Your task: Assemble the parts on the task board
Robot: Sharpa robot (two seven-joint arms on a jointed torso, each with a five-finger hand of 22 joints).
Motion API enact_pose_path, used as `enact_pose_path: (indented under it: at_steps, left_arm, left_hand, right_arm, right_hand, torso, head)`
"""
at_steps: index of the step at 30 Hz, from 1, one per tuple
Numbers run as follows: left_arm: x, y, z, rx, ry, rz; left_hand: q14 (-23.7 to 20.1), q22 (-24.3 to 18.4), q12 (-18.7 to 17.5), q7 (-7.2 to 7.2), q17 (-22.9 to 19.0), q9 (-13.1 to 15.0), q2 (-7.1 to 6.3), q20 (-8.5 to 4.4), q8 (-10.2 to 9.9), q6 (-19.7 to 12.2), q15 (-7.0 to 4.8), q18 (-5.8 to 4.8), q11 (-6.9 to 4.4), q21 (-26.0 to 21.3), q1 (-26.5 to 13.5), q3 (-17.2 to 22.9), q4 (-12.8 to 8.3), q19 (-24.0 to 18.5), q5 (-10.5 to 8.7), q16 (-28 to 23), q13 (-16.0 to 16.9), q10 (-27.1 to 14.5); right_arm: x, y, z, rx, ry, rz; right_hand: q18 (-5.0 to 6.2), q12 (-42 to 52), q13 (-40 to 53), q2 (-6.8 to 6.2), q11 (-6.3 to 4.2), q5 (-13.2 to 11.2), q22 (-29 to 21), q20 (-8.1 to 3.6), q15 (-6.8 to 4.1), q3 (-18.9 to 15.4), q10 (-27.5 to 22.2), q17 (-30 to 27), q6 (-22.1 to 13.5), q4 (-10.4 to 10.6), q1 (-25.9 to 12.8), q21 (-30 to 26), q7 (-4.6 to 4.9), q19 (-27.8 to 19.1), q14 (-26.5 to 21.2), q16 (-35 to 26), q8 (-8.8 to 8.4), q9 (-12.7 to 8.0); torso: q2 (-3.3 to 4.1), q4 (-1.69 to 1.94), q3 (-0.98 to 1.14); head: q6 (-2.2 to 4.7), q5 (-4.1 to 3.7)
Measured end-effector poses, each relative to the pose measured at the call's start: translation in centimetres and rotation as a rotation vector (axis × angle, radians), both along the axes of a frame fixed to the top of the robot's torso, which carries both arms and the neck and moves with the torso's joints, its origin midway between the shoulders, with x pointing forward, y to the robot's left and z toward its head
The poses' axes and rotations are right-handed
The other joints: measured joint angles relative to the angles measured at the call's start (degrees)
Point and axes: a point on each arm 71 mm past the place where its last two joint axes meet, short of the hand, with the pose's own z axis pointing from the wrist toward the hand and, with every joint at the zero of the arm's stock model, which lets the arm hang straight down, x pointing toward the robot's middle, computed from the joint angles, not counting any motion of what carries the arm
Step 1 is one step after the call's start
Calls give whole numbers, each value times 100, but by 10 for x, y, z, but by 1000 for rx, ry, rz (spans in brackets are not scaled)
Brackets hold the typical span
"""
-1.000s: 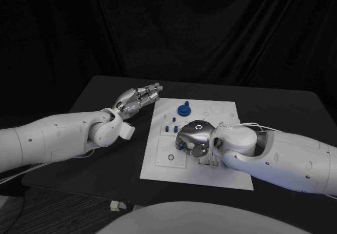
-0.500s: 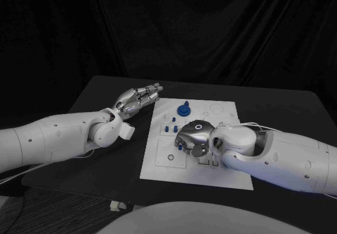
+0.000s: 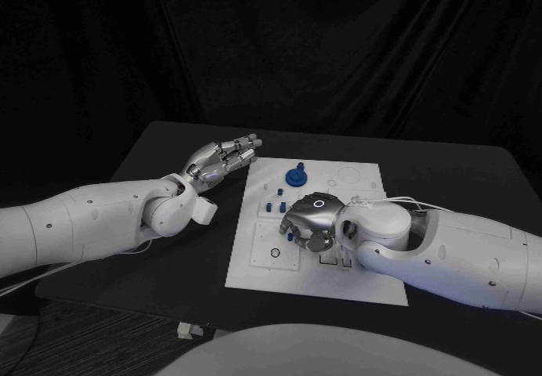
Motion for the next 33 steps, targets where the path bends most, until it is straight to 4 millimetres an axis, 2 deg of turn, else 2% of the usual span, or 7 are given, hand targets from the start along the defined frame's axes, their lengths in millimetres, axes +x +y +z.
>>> enact_pose_path:
  at_steps: [5, 8, 10, 13, 18, 24, 33]
  left_arm:
    - [0, 0, 0, 0, 1, 0]
    - [0, 1, 0, 1, 1, 1]
    - [0, 2, 0, 1, 1, 2]
    - [-1, 3, 0, 2, 1, 4]
    - [-1, 4, 0, 2, 1, 6]
    - [-1, 4, 0, 3, 2, 7]
    - [-2, 2, 0, 0, 2, 3]
  left_hand:
    - [0, 0, 0, 0, 0, 0, 0, 0, 0, 0, 0, 0, -1, 0, 0, 0, 0, 0, 0, 0, 0, 0]
    - [0, 0, 0, 0, 0, 0, 0, 0, 0, 0, 0, 1, -1, 0, 0, 0, 0, 0, 0, 0, 0, -1]
    - [0, 0, 0, 0, 0, -1, 0, 0, 0, 0, 0, 0, -1, 0, 0, 0, 0, 0, 0, 0, -1, -1]
    - [0, -1, 0, 0, 0, -1, 0, 0, 0, 0, 0, 0, -1, 0, 0, 0, 0, 0, 0, 0, -1, -1]
    - [0, -1, 0, 0, 0, -1, 0, 0, 0, 0, 0, 0, -1, 0, 0, 0, 0, 0, 0, 0, -1, -1]
    - [0, 49, 0, 0, -1, -1, 0, 22, 0, 0, 0, 1, -1, 0, 0, 0, 0, 21, 0, 0, -1, -1]
    - [0, 75, 0, 0, -1, -2, 0, 1, 0, 0, 0, 1, -1, 22, 0, 0, 0, 42, 0, 0, 4, -1]
  right_arm:
    - [0, -5, 1, 7, -5, -11]
    - [1, -12, 3, 15, -16, -23]
    - [3, -16, 7, 22, -31, -29]
    - [7, -25, 18, 42, -69, -42]
    - [13, -44, 39, 87, -139, -64]
    - [24, -76, 65, 151, -230, -111]
    - [36, -115, 68, 178, -275, -190]
  right_hand:
    - [0, -119, -51, -90, 57, -444, 0, 20, 0, -144, -297, 0, -297, 144, -153, -149, -103, -20, 0, -41, 0, -99]
    - [0, -379, -185, -170, 206, -628, -29, 95, 0, -647, -957, 0, -1190, 363, -233, -524, -275, -95, 0, -135, -17, -301]
    - [0, -400, -229, -169, 225, -810, -120, 102, 21, -1299, -1377, 0, -1627, 699, -23, -712, -376, -102, -21, -180, -17, -383]
    - [0, -394, -271, -256, 213, -957, -184, 102, 21, -1658, -1719, 0, -1762, 1117, 213, -825, -473, -102, -21, -180, -17, -399]
    - [1, -265, -313, -211, 186, -871, -211, 102, 21, -1726, -1945, 0, -1221, 1465, 485, -917, -454, -74, -21, -180, 103, -336]
    - [0, 7, -319, 9, 155, -237, -123, 40, 21, -1524, -1782, 0, -377, 1273, 705, -737, -325, 82, -21, -48, 362, -199]
    - [0, 269, -350, 16, 152, -180, 0, 41, 21, -1445, -1315, 0, -120, 1173, 711, -594, -142, 124, -21, -18, 429, -127]
  torso:
    - [0, 0, 0]
    - [-1, 0, 0]
    - [-1, 0, 0]
    - [-2, 0, 1]
    - [-3, -1, 2]
    - [-4, -2, 2]
    - [-3, -3, 2]
  head:
    - [0, -10]
    - [0, -18]
    - [0, -31]
    - [0, -49]
    - [0, -95]
    - [0, -162]
    - [0, -255]
